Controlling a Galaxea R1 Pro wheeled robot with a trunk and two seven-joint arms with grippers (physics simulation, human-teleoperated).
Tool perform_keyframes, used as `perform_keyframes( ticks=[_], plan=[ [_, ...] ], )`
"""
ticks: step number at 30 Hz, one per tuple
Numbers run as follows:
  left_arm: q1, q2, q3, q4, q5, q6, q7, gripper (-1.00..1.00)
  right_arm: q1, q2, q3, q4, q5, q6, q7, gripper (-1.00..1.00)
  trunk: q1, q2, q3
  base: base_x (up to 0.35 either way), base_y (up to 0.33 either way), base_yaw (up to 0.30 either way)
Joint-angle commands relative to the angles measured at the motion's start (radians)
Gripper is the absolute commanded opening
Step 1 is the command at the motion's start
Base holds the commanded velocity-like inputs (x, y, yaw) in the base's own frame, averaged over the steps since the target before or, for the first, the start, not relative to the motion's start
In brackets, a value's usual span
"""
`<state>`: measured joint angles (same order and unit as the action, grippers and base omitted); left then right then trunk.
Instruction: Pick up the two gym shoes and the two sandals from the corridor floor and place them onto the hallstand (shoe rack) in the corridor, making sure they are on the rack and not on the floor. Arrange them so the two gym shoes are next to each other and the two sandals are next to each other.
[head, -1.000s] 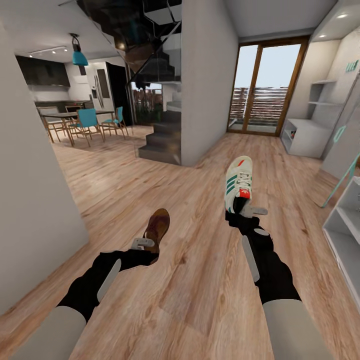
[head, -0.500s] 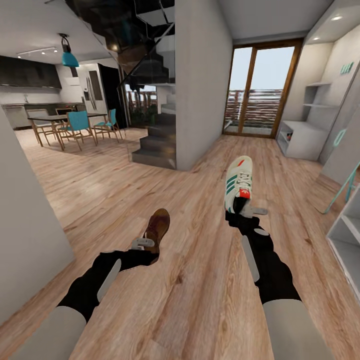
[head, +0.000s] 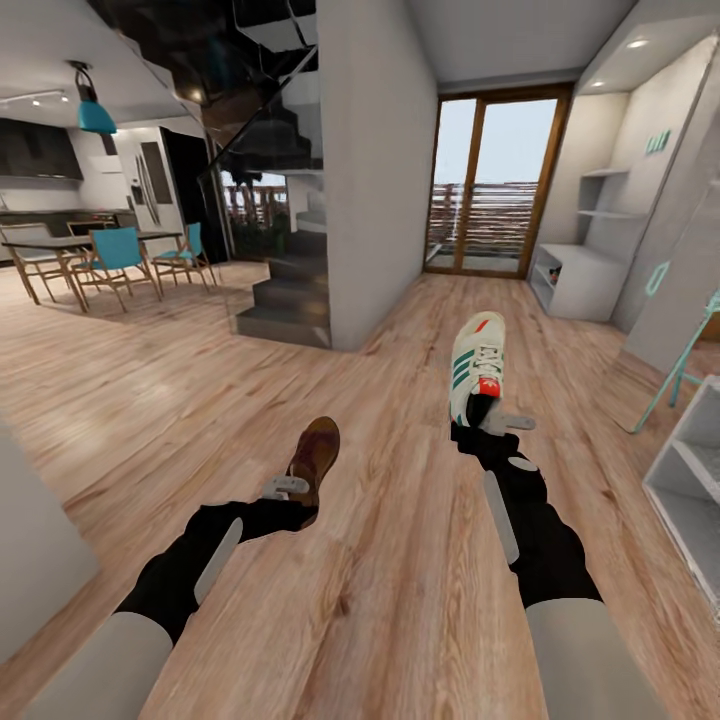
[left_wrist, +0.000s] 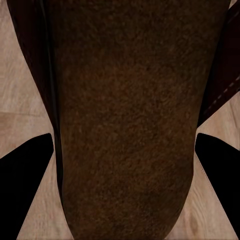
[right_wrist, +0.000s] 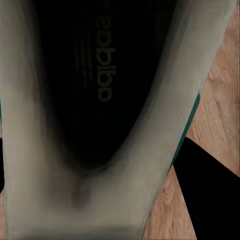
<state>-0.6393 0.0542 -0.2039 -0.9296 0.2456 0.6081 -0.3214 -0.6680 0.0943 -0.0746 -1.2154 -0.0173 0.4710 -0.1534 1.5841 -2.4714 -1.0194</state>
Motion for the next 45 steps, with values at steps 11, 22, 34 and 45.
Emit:
perform_keyframes(
  ticks=[11,22,34,45],
  plan=[
    [0.0,0.001,-0.002,-0.002,0.006,0.005,0.001,-1.0,-0.001,0.001,-0.001,-0.001,-0.001,0.006,-0.004,-1.0,0.0,0.0,0.003,0.345,0.0,-0.182],
    [0.0,0.001,-0.002,-0.002,0.006,0.005,0.001,-1.0,-0.001,0.001,0.0,-0.001,-0.001,0.006,-0.004,-1.0,0.0,0.0,0.003,0.345,0.0,-0.031],
    [0.0,0.001,-0.002,-0.002,0.006,0.005,0.001,-1.0,-0.001,0.001,0.0,-0.001,-0.001,0.006,-0.004,-1.0,0.0,0.0,0.003,0.345,0.0,-0.225],
    [0.0,0.001,-0.002,-0.002,0.006,0.005,0.001,-1.0,-0.001,0.001,0.0,-0.001,-0.001,0.006,-0.005,-1.0,0.0,0.0,0.003,0.344,0.0,-0.016]
  ],
)
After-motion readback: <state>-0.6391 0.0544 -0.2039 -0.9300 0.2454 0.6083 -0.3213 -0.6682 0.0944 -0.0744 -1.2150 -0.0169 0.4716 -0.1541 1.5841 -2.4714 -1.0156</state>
